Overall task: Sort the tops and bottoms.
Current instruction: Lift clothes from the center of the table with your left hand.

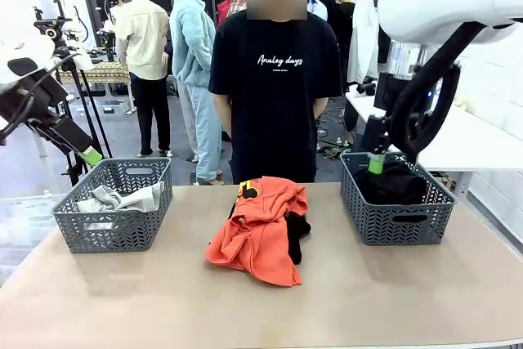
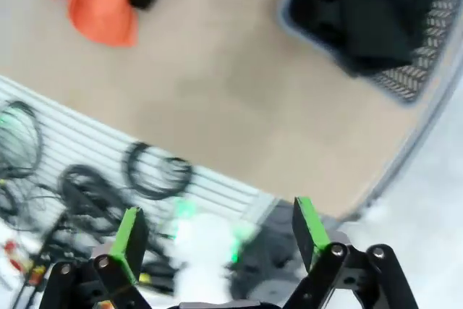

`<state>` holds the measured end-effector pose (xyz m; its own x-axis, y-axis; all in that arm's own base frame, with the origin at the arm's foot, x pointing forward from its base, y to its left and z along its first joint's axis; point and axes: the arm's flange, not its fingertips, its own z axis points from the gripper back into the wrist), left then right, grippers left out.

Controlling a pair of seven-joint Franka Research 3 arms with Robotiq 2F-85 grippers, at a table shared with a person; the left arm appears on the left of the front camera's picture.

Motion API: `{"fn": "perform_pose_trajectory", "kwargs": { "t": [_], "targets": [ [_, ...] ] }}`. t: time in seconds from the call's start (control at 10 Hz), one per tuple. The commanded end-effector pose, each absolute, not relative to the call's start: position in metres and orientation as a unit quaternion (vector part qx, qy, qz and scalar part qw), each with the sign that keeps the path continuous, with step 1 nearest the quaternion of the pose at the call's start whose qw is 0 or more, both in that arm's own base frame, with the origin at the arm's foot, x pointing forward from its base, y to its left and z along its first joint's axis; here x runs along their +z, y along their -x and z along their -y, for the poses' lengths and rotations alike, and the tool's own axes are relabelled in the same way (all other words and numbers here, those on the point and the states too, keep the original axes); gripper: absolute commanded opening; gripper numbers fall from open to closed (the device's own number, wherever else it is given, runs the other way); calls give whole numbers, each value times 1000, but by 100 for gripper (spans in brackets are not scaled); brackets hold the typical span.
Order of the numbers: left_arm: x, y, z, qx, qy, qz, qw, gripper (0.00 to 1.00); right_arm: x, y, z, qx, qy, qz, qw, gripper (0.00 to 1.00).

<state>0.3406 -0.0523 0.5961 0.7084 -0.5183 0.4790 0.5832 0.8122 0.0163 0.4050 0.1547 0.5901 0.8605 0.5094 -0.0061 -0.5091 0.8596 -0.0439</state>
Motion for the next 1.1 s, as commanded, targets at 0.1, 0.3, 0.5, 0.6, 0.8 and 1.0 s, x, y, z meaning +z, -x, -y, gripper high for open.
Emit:
{"fn": "perform_pose_trajectory", "kwargs": {
  "t": [0.1,0.3,0.5,0.6,0.8,1.0],
  "targets": [
    [596,-340,51,-295,68,238,923,95,595,-406,-132,307,44,64,949,100],
    [596,-340,51,-295,68,238,923,95,581,-401,-114,309,-40,80,947,100],
    [587,-344,73,-324,59,223,918,95,609,-410,-133,301,56,54,950,100],
    [583,-347,106,-362,55,196,910,95,609,-410,-133,301,56,54,950,100],
    [568,-367,169,-416,69,171,891,95,609,-410,-133,301,56,54,950,100],
    [558,-390,209,-453,60,186,870,95,609,-410,-133,301,56,54,950,100]
  ]
}}
